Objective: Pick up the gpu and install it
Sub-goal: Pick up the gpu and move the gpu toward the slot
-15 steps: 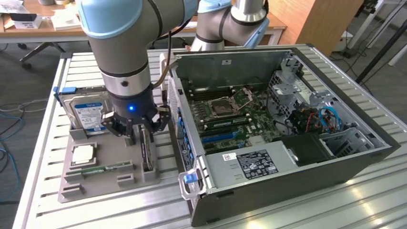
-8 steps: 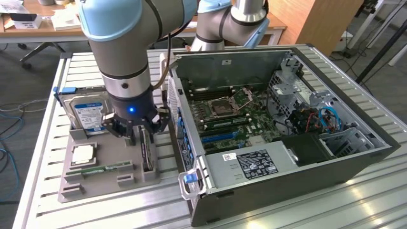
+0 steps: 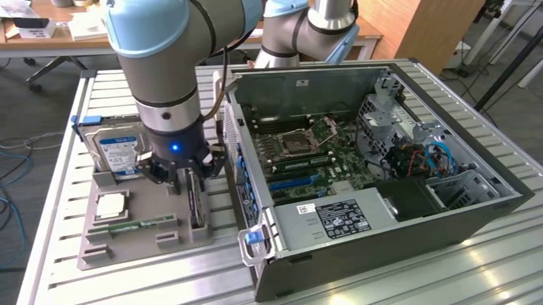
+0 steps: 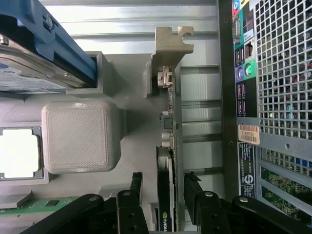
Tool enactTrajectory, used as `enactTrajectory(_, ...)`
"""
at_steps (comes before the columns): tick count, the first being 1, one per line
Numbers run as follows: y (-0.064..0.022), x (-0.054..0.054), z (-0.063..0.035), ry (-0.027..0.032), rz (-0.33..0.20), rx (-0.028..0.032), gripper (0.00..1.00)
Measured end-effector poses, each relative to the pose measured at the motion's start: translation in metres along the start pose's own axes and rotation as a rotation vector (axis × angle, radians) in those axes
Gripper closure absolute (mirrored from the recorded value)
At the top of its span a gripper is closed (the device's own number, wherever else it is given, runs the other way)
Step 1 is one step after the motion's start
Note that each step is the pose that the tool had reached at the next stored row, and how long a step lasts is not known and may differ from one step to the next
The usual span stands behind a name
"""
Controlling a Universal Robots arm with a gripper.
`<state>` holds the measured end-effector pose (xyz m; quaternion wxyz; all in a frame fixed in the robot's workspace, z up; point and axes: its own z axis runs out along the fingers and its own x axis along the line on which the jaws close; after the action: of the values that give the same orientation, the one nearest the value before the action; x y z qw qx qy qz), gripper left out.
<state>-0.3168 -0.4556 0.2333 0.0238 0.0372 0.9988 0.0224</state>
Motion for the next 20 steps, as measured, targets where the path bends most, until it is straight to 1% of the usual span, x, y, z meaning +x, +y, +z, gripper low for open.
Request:
enactTrajectory(6, -0.0002, 0.0005, 0.0024, 0.0003, 0.000, 0.0002, 0.53)
enactTrajectory(20, 0.0000, -0.0018, 0.0028, 0.0002, 0.000, 0.0002, 0.53)
